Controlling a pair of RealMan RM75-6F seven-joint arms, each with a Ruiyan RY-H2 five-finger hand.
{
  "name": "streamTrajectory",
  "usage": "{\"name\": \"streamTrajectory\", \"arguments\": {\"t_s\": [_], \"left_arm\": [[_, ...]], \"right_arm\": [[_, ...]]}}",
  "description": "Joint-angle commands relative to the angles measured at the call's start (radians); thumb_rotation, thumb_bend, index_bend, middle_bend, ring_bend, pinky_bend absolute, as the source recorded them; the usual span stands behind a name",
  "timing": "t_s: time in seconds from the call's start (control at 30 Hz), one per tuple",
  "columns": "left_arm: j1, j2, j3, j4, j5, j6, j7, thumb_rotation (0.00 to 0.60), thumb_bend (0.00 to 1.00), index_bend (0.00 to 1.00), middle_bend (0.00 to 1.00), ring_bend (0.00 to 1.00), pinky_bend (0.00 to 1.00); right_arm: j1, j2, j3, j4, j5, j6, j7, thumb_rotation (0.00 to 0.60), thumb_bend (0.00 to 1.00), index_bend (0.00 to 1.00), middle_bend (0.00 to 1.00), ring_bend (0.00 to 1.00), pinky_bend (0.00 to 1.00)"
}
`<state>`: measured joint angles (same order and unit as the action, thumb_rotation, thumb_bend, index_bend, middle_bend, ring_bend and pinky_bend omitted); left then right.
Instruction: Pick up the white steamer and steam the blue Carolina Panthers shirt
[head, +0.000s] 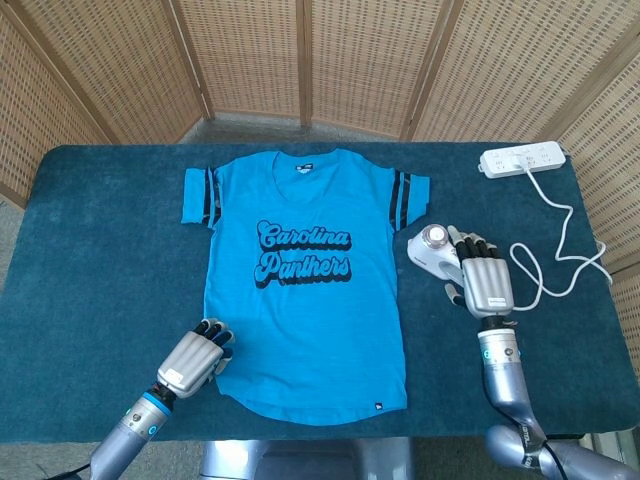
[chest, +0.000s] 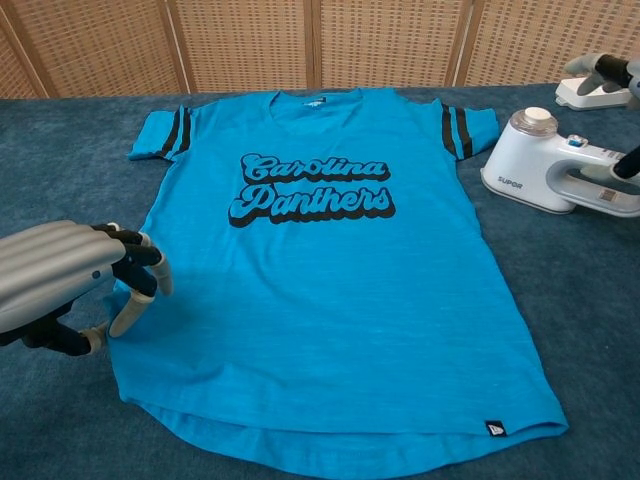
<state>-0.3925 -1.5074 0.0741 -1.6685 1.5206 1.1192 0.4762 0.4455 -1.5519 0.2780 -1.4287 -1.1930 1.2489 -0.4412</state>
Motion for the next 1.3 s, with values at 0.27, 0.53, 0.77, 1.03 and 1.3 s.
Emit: {"name": "streamTrajectory", "arguments": {"t_s": [0.27,0.53,0.77,1.03,1.3], "left_arm": [[-0.003,-0.001,-0.001,-0.001,-0.005,-0.002,0.0,0.6,0.45,0.71,0.35,0.23,0.19],[-0.006,-0.006,0.0,-0.003,-0.01,-0.006,0.005,0.6,0.45,0.71,0.35,0.23,0.19],[-0.007,-0.007,-0.001,-0.005,-0.016,-0.007,0.01,0.6,0.45,0.71,0.35,0.23,0.19],[-0.009,-0.009,-0.002,-0.005,-0.022,-0.008,0.012,0.6,0.45,0.71,0.35,0.23,0.19],[-0.01,-0.014,-0.005,-0.006,-0.032,-0.009,0.019,0.6,0.45,0.71,0.35,0.23,0.19]], "right_arm": [[0.029,-0.043,0.008,0.069,0.051,-0.01,-0.032,0.6,0.29,0.01,0.13,0.13,0.22],[0.046,-0.067,0.005,0.157,0.072,-0.028,-0.031,0.6,0.29,0.0,0.13,0.12,0.22],[0.057,-0.082,-0.006,0.237,0.078,-0.051,-0.02,0.6,0.29,0.0,0.13,0.12,0.22],[0.077,-0.108,-0.007,0.339,0.074,-0.061,-0.018,0.6,0.29,0.0,0.13,0.12,0.22],[0.107,-0.123,0.013,0.447,0.082,-0.091,0.001,0.6,0.29,0.0,0.13,0.12,0.22]]}}
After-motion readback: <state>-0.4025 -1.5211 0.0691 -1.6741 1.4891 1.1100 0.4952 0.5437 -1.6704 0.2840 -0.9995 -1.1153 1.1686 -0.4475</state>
